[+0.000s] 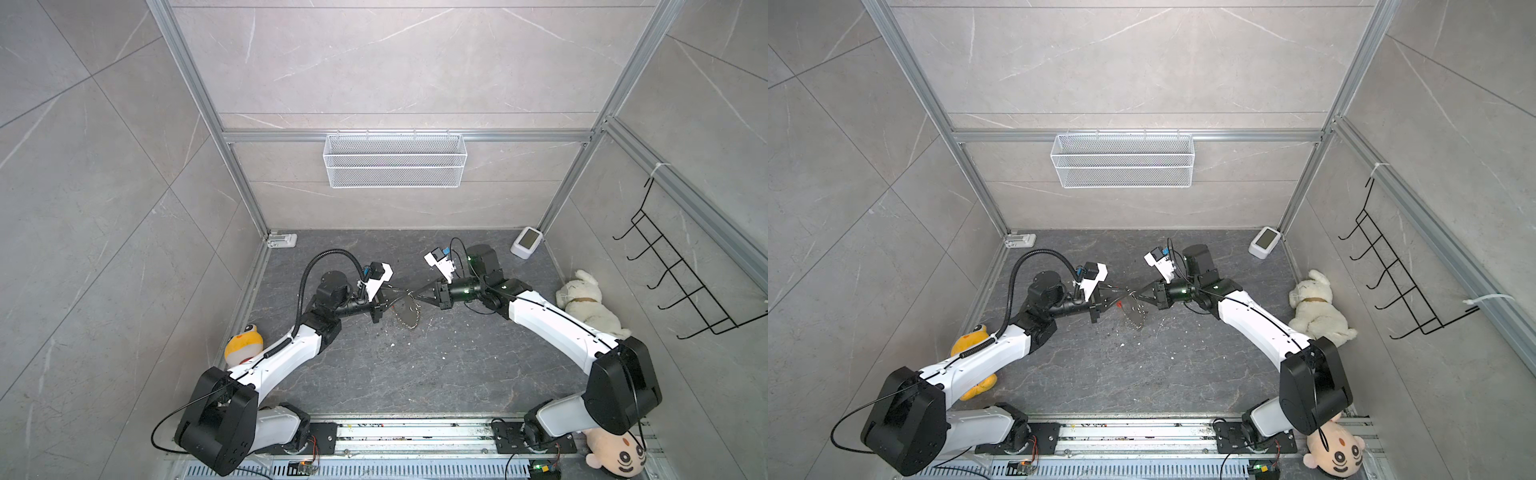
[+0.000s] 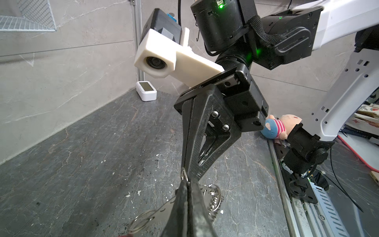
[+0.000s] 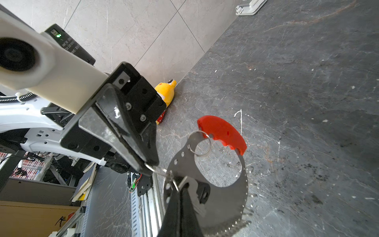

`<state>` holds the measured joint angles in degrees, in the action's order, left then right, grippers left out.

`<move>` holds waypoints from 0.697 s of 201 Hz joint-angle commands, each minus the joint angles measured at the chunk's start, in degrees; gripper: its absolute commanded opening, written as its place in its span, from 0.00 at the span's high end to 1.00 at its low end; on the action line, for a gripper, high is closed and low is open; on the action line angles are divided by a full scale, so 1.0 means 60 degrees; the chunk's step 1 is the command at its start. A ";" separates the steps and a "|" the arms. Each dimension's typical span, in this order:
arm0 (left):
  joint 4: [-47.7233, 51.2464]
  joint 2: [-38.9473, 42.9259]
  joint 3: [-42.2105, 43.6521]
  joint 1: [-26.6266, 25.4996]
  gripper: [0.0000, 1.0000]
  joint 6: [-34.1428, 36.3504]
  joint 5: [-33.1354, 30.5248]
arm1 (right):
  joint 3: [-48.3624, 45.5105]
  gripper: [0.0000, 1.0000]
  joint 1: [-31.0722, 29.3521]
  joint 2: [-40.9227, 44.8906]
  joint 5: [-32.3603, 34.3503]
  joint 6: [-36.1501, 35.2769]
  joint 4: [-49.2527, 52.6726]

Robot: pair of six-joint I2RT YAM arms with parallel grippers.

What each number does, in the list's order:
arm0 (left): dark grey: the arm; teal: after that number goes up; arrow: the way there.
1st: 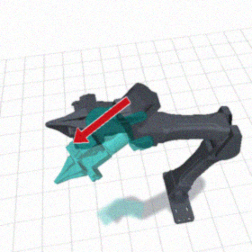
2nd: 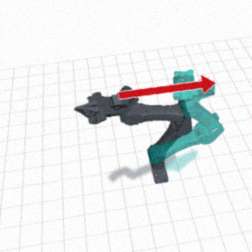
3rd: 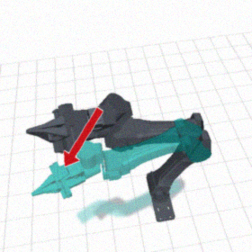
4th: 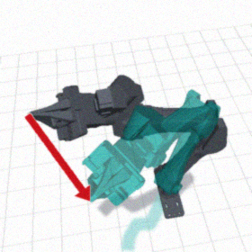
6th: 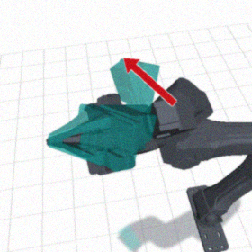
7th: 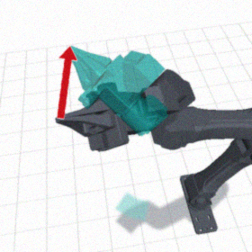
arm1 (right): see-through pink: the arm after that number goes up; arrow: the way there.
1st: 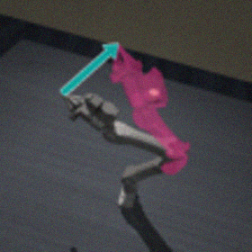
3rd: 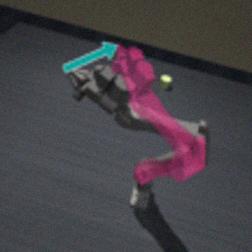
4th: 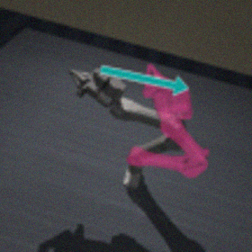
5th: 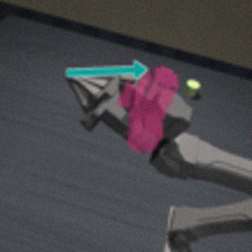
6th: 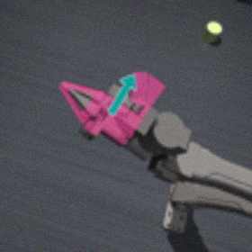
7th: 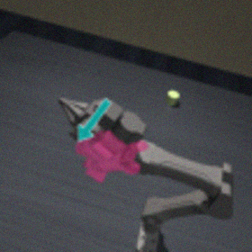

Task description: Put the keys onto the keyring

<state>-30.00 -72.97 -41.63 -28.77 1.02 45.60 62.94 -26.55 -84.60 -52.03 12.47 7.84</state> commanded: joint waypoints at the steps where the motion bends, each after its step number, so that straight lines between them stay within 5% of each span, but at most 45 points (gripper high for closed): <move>1: -0.1646 0.0461 -0.0181 -0.0048 1.00 -0.0249 0.0851 | -0.0166 1.00 0.0147 0.0045 0.0461 0.0146 0.0154; 52: -0.2215 0.0236 -0.0054 -0.0065 1.00 -0.0617 0.0810 | 0.0017 1.00 -0.0029 0.0036 0.0176 0.0273 0.0290; 62: -0.2385 0.0218 -0.0005 -0.0057 1.00 -0.0692 0.0767 | 0.0064 0.89 -0.0029 0.0063 0.0222 0.0266 0.0358; 82: -0.2471 0.0197 0.0064 -0.0053 1.00 -0.0763 0.0723 | 0.0048 0.88 -0.0027 0.0206 0.0379 0.0294 0.0367; 98: -0.2532 0.0134 0.0093 -0.0052 1.00 -0.0811 0.0717 | 0.0028 0.75 -0.0031 0.0375 0.0528 0.0284 0.0375; 140: -0.2851 -0.0083 0.0229 -0.0052 1.00 -0.0989 0.0647 | -0.0102 0.61 0.0050 0.1223 0.1513 -0.0070 0.0810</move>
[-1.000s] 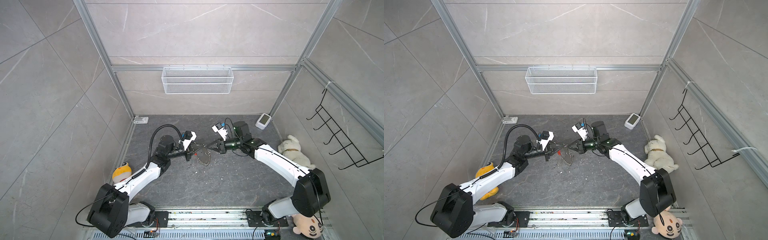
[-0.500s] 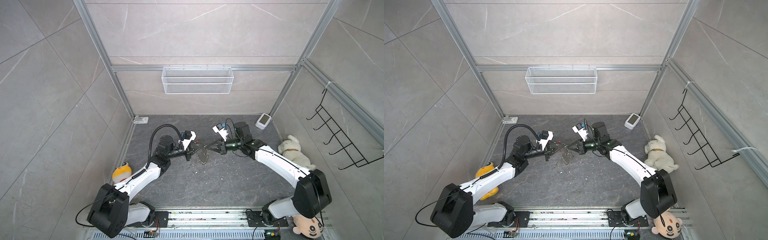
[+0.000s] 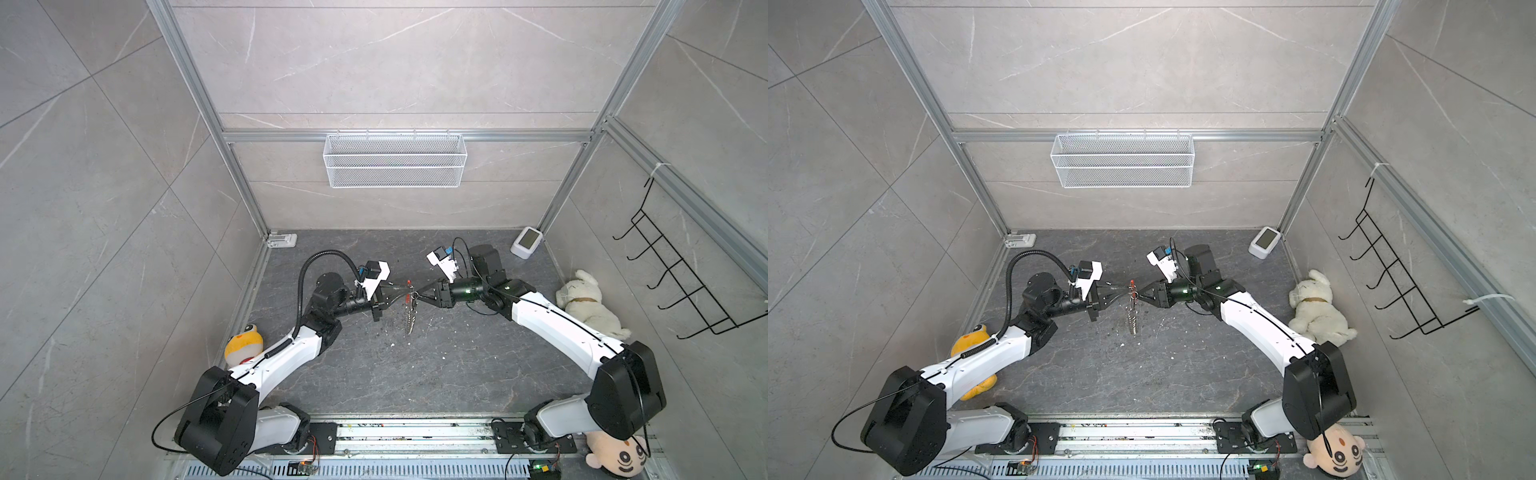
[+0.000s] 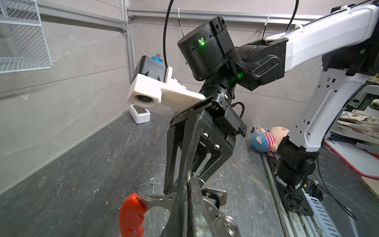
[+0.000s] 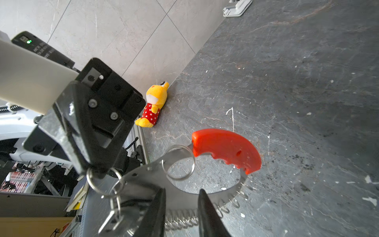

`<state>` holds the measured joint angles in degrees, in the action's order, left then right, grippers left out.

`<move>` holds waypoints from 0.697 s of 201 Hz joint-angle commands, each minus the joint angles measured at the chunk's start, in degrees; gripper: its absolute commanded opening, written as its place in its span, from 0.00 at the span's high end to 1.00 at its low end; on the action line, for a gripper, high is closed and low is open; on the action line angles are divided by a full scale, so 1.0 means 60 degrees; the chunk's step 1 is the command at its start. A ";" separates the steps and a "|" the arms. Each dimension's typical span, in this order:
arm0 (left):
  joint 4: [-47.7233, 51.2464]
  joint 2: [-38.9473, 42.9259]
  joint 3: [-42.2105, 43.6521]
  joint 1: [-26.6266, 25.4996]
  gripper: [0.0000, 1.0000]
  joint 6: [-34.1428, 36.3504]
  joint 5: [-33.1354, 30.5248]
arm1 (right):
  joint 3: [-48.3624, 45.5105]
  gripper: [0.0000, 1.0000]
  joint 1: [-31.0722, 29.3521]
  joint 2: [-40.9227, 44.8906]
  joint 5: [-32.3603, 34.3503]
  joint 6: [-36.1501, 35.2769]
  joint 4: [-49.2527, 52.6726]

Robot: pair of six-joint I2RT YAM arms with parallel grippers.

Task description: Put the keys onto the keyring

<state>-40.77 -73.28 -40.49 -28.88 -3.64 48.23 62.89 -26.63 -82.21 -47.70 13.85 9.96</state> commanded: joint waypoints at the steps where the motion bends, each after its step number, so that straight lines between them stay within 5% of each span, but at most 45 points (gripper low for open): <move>1: -0.1048 -0.0033 0.0039 -0.0034 1.00 -0.0221 0.0217 | -0.0103 0.61 0.0069 0.0870 0.0833 -0.0322 0.0475; 27: -0.1006 0.0017 -0.0004 -0.0033 1.00 -0.0236 0.0260 | -0.0154 0.58 0.0203 0.1573 0.1483 -0.0798 0.0757; 67: -0.1041 0.0038 -0.0114 -0.0035 1.00 -0.0374 0.0296 | -0.0116 0.58 0.0115 0.1361 -0.0131 -0.0685 -0.0229; 140: -0.0984 0.0051 -0.0226 -0.0033 1.00 -0.0478 0.0379 | 0.0312 0.57 -0.0381 0.0488 -0.0428 -0.0854 -0.0677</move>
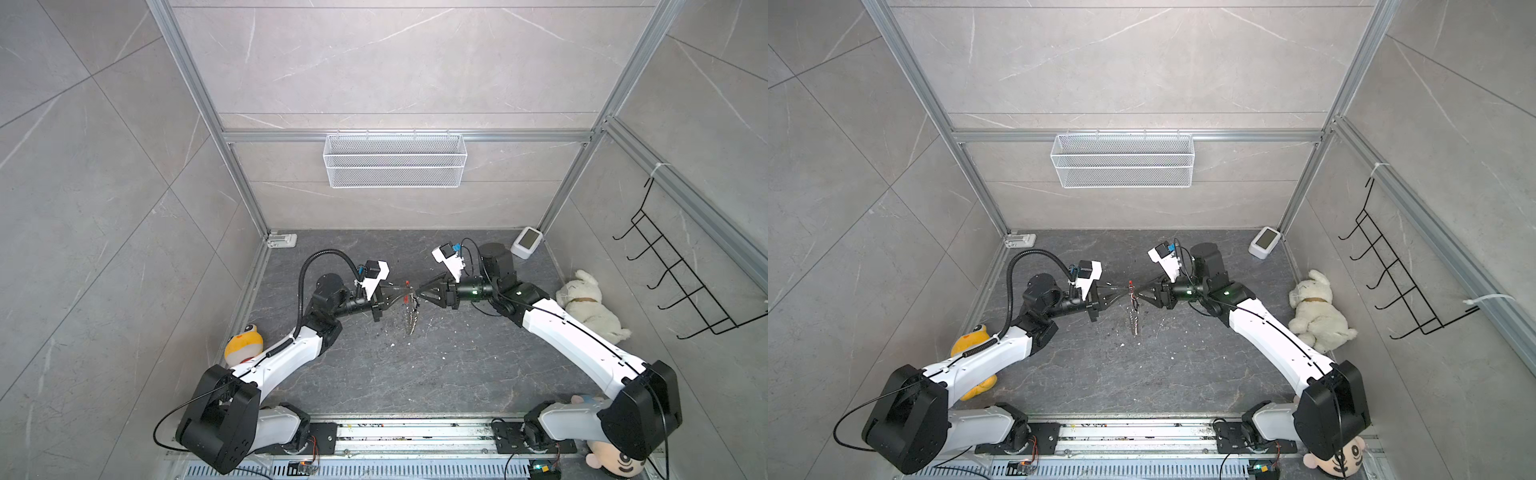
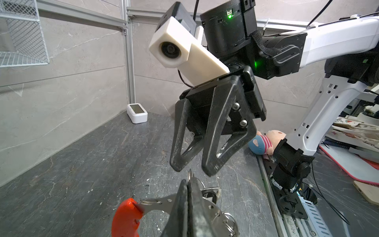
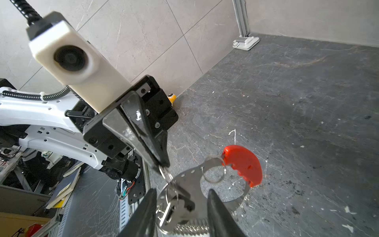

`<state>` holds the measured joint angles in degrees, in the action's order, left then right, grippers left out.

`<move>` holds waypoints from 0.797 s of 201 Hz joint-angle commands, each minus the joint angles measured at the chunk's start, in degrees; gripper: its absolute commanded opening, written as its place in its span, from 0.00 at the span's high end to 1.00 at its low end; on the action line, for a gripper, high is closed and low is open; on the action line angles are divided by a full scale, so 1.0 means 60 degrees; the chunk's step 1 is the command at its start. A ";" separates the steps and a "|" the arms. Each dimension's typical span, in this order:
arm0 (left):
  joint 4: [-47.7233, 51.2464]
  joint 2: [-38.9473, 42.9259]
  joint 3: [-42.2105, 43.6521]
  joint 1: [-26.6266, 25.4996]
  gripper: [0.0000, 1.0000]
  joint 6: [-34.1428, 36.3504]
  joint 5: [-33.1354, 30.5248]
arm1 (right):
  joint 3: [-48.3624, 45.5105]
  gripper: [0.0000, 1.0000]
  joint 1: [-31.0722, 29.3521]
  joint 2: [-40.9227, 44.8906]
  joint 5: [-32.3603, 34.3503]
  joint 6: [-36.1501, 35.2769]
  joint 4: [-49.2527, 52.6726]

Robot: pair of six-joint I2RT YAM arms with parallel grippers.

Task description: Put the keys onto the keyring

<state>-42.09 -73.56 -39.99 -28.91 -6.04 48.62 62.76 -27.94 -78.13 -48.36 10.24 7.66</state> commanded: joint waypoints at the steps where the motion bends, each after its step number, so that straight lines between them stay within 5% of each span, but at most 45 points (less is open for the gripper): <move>1: -0.0765 0.0093 -0.0309 -0.0023 1.00 -0.0077 0.0316 | 0.0327 0.57 -0.0170 -0.0200 -0.0319 -0.0247 -0.0295; 71: -0.0706 0.0050 -0.0425 -0.0031 1.00 -0.0154 0.0404 | 0.0424 0.66 -0.0321 -0.0499 -0.0422 -0.0097 -0.0609; 126: -0.0787 -0.0037 -0.0440 -0.0025 1.00 -0.0223 0.0427 | 0.0490 1.00 -0.0463 -0.0539 -0.0411 -0.0022 -0.0710; 160: -0.0780 -0.0059 -0.0414 -0.0034 1.00 -0.0258 0.0384 | 0.0567 1.00 -0.0491 -0.0396 -0.0075 -0.0205 -0.0386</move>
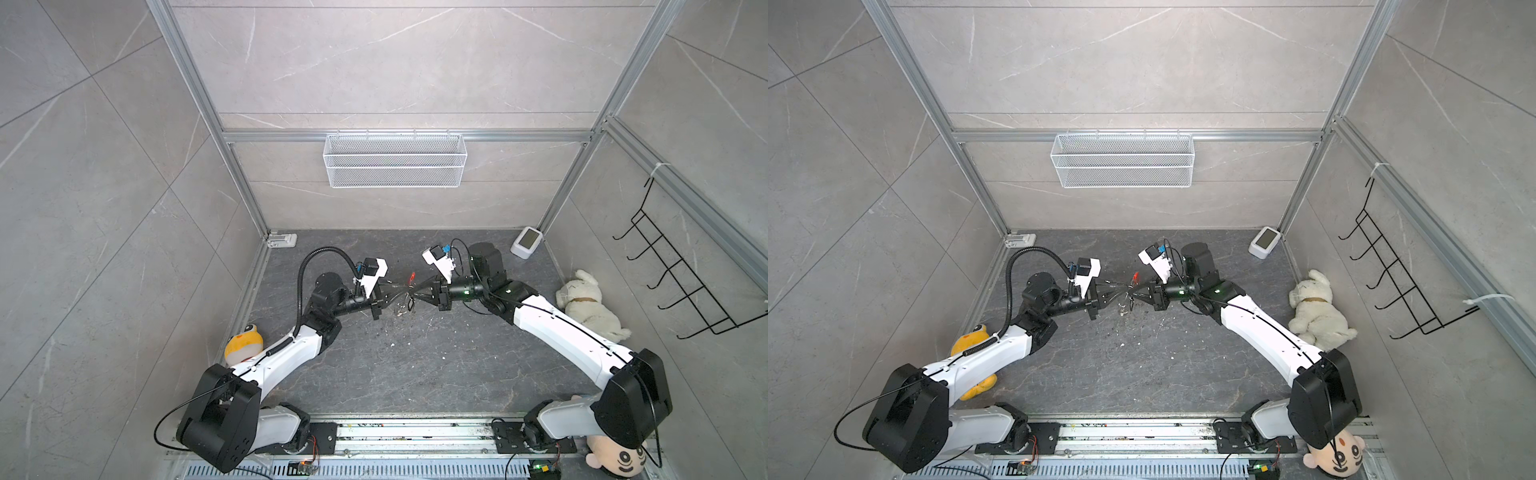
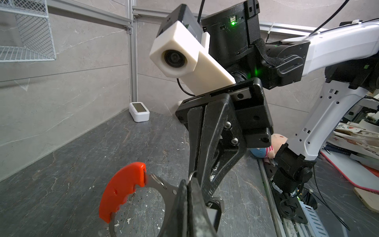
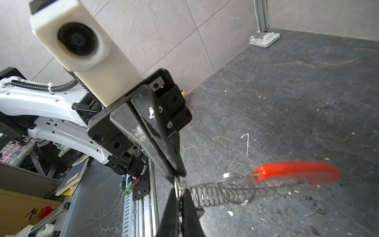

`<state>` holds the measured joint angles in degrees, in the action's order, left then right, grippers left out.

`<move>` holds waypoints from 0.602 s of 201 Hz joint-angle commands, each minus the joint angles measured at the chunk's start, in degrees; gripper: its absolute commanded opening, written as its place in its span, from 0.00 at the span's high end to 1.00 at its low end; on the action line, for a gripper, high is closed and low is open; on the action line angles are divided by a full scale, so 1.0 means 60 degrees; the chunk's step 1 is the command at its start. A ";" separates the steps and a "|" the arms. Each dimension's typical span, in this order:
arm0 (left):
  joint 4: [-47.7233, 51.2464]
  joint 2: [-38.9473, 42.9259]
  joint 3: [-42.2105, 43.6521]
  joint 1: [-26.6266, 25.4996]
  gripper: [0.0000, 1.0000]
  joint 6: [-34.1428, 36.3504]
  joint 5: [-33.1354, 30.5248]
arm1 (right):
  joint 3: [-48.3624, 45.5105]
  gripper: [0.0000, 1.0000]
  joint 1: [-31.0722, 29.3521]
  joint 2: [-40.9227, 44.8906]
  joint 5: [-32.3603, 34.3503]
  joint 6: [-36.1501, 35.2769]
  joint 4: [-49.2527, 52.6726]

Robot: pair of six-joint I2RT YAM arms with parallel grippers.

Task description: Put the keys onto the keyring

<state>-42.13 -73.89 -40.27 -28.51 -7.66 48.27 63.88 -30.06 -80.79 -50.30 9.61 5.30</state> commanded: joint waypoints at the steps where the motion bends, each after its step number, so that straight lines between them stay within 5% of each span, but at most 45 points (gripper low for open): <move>1: -0.0765 -0.0005 -0.0372 -0.0098 1.00 0.0014 0.0432 | 0.0390 1.00 -0.0141 0.0055 0.0274 -0.0118 0.0031; 24: 0.0414 0.0125 -0.0584 -0.0084 1.00 0.0563 -0.0008 | 0.0868 1.00 -0.0140 0.0094 0.1203 -0.1239 0.1668; 34: 0.2282 0.0312 -0.1047 -0.0067 0.66 0.1462 -0.0260 | 0.1180 1.00 -0.0136 0.0070 0.1900 -0.1994 0.2709; 49: 0.5057 0.0556 -0.1761 -0.0067 0.51 0.3193 -0.0994 | 0.1625 1.00 -0.0159 -0.0028 0.2835 -0.2948 0.4059; 66: 0.6742 0.0640 -0.2219 -0.0024 0.48 0.4544 -0.1879 | 0.1856 1.00 -0.0201 -0.0028 0.3631 -0.3655 0.4875; 85: 0.8386 0.0487 -0.2660 0.0121 0.49 0.6577 -0.1184 | 0.1725 1.00 -0.0289 0.0189 0.4033 -0.3964 0.4854; 121: 0.9821 -0.0477 -0.3855 0.0167 0.61 0.7332 -0.0428 | 0.1682 1.00 -0.0551 0.0312 0.3975 -0.4196 0.4726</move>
<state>5.82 -73.67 -59.20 -27.90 26.94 41.65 73.17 -32.03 -80.88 -28.23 -11.81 32.23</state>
